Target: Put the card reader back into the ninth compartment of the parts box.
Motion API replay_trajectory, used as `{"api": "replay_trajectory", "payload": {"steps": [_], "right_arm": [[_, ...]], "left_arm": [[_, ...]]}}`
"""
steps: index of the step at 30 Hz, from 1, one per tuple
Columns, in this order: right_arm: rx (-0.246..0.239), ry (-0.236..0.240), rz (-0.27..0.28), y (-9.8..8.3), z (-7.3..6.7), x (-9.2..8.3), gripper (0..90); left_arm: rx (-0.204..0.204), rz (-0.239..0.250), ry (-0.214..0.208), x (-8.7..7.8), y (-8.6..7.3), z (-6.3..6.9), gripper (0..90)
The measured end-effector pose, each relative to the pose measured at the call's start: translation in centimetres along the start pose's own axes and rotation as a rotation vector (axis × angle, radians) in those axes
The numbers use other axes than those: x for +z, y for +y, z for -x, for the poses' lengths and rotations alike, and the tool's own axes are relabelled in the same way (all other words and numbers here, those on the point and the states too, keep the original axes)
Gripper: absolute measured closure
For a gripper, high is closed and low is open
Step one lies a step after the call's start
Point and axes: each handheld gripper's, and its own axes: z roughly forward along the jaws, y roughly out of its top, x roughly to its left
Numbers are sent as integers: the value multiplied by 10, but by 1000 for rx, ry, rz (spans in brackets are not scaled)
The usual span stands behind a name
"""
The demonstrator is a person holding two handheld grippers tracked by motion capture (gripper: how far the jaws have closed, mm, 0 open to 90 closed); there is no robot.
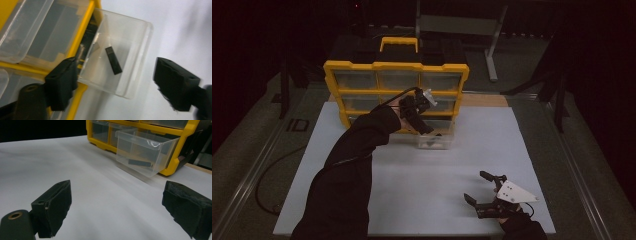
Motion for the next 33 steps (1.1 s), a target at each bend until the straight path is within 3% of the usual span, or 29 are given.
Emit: {"api": "replay_trajectory", "payload": {"steps": [5, 6, 25, 27, 31, 33], "right_arm": [[7, 0, 1, 0, -1, 0, 90], [7, -1, 1, 0, -1, 0, 90], [-1, -3, -2, 0, 1, 1, 89], [-1, -3, -1, 0, 1, 1, 89], [-3, -2, -2, 1, 0, 1, 89], [-3, -1, 0, 1, 0, 1, 90]], "left_arm": [[-10, 33, -54, -10, -7, 0, 28], [-12, 42, -47, -12, -9, 0, 7], [-38, 34, -49, -20, -38, 5, 3], [-46, 45, -57, -23, -44, 5, 2], [-47, 75, -35, -28, -53, 7, 2], [-54, 82, -49, -29, -55, 7, 2]]}}
